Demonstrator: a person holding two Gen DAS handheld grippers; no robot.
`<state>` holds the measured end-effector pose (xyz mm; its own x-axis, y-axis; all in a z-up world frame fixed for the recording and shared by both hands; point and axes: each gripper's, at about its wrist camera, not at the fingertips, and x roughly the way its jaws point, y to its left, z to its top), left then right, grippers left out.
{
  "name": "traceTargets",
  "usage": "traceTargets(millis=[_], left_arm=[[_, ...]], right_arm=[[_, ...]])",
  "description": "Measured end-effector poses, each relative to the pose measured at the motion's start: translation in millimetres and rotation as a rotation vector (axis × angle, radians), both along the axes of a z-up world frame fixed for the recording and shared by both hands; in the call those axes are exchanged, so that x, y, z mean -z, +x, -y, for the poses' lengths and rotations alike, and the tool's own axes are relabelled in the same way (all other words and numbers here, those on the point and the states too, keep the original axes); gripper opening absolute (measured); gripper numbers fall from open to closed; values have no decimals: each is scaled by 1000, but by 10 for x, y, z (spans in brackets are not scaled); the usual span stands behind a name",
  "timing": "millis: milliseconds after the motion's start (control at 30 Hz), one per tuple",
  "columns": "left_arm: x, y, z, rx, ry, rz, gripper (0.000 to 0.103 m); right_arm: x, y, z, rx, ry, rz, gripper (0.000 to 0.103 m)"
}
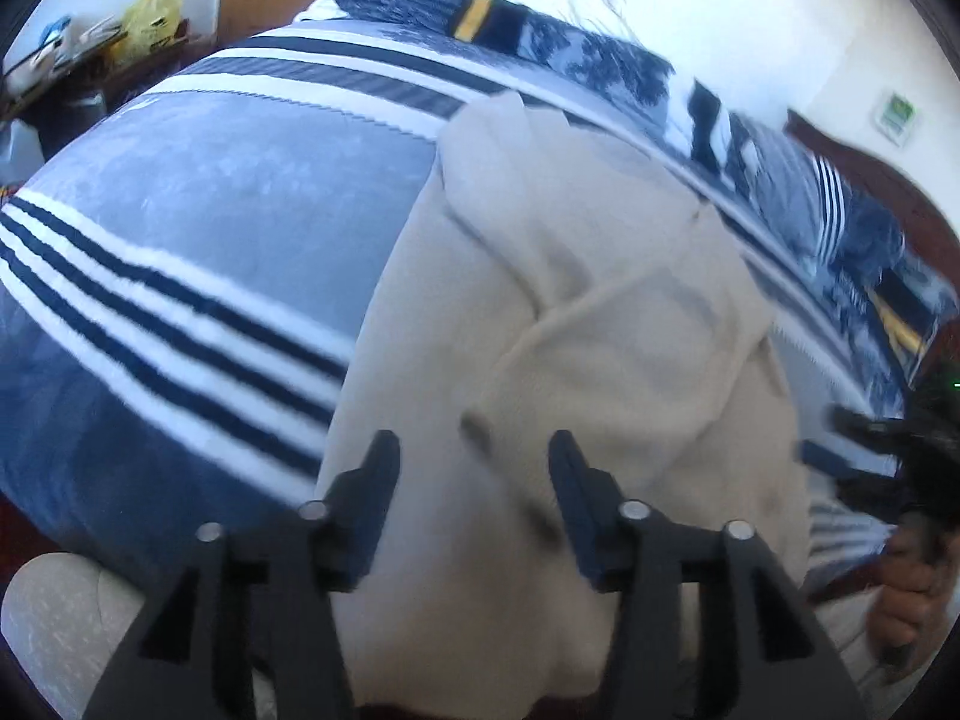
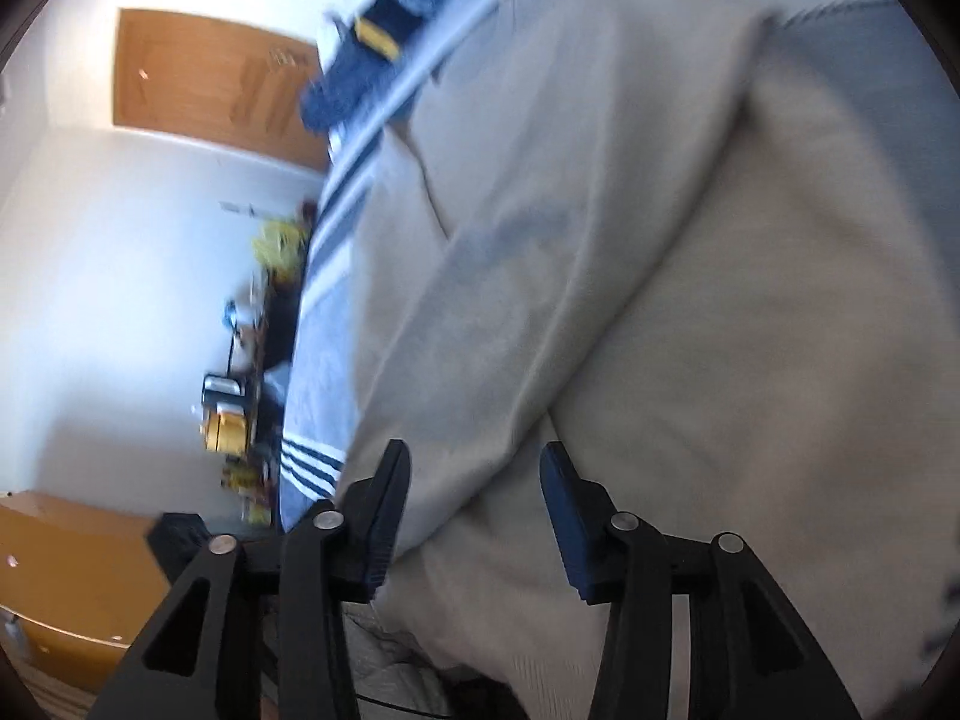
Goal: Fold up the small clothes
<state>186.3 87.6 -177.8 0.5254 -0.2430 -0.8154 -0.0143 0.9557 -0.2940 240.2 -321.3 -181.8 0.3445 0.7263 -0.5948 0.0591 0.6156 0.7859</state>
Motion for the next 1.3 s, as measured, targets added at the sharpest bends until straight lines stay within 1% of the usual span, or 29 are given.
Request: traceTargets(millis=[33,100,133,200,267,333,400,467,533,567,600,667,700,767,833,900,933,1067,1133,1200,1233,1267,1300], left_arm=[[23,-8,-31,-4,-6,-24,51],[15,-46,-161,-28,-79,-30,51],[6,-70,-200,-37,-86,-25,53],[-23,-163,-299,-60,-45,-13,56],[-28,-274,-417,-77,-21,-9,57],[-38,-362,-509,-91,1,-3,57],[-66,-428,-596,-96,-4,-2,57],[-93,-459,-639,-83,-29,-6,58],[-68,-495,-649,-79,-15,-10,63],[-29,-499,-648,-80,-4,-24,63],[10,-499,-657,-78,-10,-39,63],[138,-430,-638,-72,-38,-97,63],[228,-373,-608,-59,-39,-135,63],[337,-320,-544,-43,-16,-168,63],[384,-282,-472,-20,3,-180,63],[386,-273,-431,4,-18,-179,63],[400,-273,-388,30,-45,-190,63],[418,-270,-288,57,-40,-195,60],[418,-252,-255,62,-47,-198,54],[442,-240,-223,79,-48,-212,50],[454,-245,-209,84,-47,-217,47],[472,-239,-200,85,-40,-227,44],[483,-231,-204,83,-38,-234,38]], right_arm=[[-53,-174,80,17,-30,18,55],[-126,-527,243,74,-124,48,58],[-144,-733,348,118,-205,57,58],[-124,-1014,502,193,-279,60,58],[-116,-1197,602,252,-334,41,58],[-158,-1279,690,273,-363,46,58],[-213,-1338,759,282,-420,44,58],[-125,-1391,899,299,-400,7,58],[-24,-1410,949,309,-377,-15,58],[61,-1412,952,305,-379,-30,58],[111,-1404,958,301,-385,-42,58],[243,-1341,964,288,-382,-78,58],[281,-1283,967,287,-381,-103,58],[317,-1209,959,284,-396,-108,58],[367,-1192,961,274,-411,-115,58],[425,-1218,976,267,-401,-125,58],[439,-1212,976,262,-406,-129,58],[475,-1290,984,246,-397,-137,52],[496,-1294,991,248,-388,-146,50],[543,-1299,991,239,-377,-165,49],[564,-1296,991,240,-383,-174,45],[584,-1295,990,243,-386,-185,45],[604,-1295,988,241,-375,-192,45]])
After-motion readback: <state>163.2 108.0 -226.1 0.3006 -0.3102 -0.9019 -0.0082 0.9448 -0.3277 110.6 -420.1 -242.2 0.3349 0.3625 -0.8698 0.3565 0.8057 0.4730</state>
